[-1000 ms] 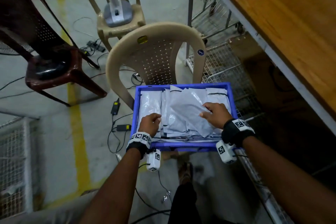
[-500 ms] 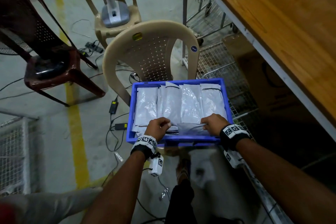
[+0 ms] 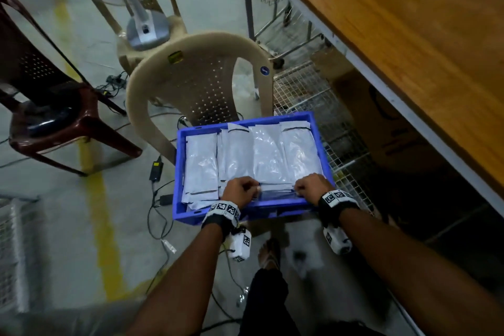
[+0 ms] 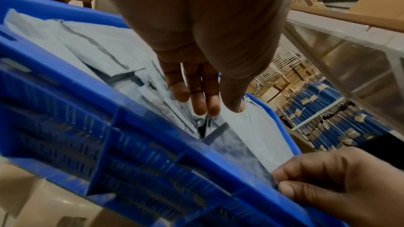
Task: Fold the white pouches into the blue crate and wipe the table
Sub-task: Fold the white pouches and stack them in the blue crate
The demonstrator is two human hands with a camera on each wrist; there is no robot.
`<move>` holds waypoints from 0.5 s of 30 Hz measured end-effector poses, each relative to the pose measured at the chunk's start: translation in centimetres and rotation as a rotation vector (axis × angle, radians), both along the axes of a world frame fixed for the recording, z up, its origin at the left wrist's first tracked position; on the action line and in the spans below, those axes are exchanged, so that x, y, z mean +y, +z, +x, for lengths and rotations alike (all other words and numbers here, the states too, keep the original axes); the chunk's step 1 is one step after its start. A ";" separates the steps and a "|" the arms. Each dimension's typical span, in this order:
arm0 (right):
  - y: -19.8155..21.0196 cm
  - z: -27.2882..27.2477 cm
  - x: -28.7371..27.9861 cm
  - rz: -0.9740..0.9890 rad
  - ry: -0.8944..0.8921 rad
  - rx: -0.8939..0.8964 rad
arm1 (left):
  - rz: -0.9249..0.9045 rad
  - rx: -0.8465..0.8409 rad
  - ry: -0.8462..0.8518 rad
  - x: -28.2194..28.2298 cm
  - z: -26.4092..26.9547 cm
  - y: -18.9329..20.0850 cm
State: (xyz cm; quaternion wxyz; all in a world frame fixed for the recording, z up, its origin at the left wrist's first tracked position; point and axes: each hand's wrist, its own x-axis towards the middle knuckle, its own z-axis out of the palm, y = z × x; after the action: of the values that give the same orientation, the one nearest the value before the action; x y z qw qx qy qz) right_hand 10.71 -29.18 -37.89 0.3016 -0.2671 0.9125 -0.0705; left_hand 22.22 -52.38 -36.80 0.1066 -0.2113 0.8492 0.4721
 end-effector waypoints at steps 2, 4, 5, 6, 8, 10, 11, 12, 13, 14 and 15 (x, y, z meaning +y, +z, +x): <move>0.3 0.3 0.4 -0.125 -0.105 -0.003 | 0.014 0.020 0.025 0.2 -0.1 0.8; 1.8 0.6 1.1 -0.268 -0.242 0.015 | 0.040 0.033 0.087 0.4 -0.2 2.0; 3.0 0.8 1.6 -0.327 -0.310 0.024 | 0.041 0.043 0.110 0.7 -0.3 2.7; 4.5 1.0 2.1 -0.386 -0.371 0.034 | 0.038 0.053 0.121 1.2 -0.5 3.5; 8.1 1.2 3.6 -0.479 -0.466 0.062 | 0.051 0.083 0.118 2.9 -1.2 6.1; 12.2 1.7 5.3 -0.557 -0.534 0.116 | 0.067 0.140 0.104 4.9 -2.3 8.6; 14.2 1.9 6.5 -0.601 -0.573 0.151 | 0.078 0.176 0.089 6.2 -2.9 9.9; 16.3 2.3 7.8 -0.643 -0.608 0.192 | 0.086 0.213 0.074 7.5 -3.6 11.3; 18.4 2.7 9.3 -0.663 -0.646 0.234 | 0.096 0.257 0.054 9.1 -4.3 12.7; 20.3 3.2 11.0 -0.678 -0.677 0.285 | 0.102 0.302 0.029 10.9 -5.1 14.1; 22.2 3.8 12.9 -0.678 -0.712 0.324 | 0.105 0.348 -0.003 12.8 -5.9 15.5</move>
State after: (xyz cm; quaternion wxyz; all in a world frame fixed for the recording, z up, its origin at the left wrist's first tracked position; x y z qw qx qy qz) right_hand 14.50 -16.29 -15.67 0.0100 -0.0304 0.9079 -0.4180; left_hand 16.30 -39.57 -21.30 -0.0304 -0.1191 0.8293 0.5451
